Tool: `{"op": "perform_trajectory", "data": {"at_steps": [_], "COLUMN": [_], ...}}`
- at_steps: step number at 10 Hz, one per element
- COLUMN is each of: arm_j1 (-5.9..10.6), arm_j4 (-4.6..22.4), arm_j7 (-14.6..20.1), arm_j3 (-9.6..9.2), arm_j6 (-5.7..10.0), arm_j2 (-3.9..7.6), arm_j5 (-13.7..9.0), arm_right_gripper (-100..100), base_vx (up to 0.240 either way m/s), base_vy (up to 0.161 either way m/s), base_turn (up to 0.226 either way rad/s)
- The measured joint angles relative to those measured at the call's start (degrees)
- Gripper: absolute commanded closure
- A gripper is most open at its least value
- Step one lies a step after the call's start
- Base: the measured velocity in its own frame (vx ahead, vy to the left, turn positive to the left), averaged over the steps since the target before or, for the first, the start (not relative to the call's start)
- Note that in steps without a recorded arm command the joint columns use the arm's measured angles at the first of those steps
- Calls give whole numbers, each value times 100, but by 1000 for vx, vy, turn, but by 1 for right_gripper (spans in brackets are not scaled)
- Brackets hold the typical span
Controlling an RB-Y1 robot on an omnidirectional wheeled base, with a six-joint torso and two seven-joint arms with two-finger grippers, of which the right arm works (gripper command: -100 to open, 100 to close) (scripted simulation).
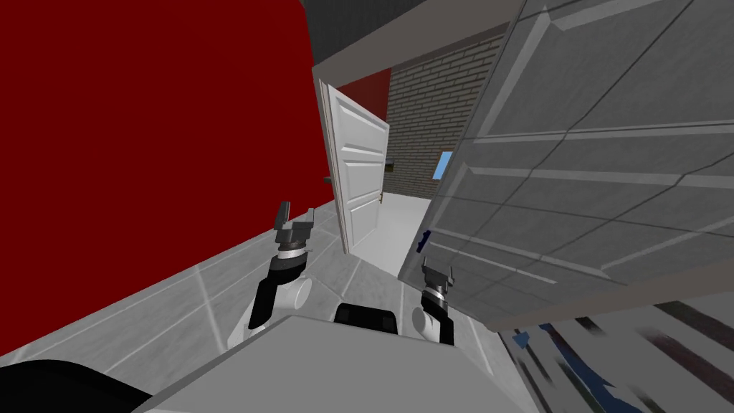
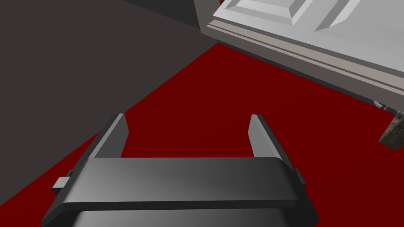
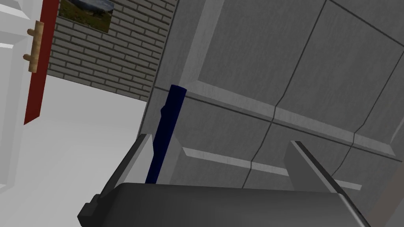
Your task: Push the door open
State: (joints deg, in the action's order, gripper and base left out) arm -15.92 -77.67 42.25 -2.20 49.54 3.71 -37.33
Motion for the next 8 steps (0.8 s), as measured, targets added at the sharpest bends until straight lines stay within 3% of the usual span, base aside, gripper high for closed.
{"op": "perform_trajectory", "data": {"at_steps": [1,3,8], "arm_j1": [22,85,182], "arm_j4": [106,404,1001], "arm_j7": [69,240,668], "arm_j3": [-5,-22,-52], "arm_j6": [35,153,353], "arm_j2": [3,-21,-177], "arm_j5": [-52,-197,-676], "arm_right_gripper": [-100,-100,-100], "base_vx": [-12,9,-5], "base_vy": [-78,-111,-149], "base_turn": [137,313,273]}}
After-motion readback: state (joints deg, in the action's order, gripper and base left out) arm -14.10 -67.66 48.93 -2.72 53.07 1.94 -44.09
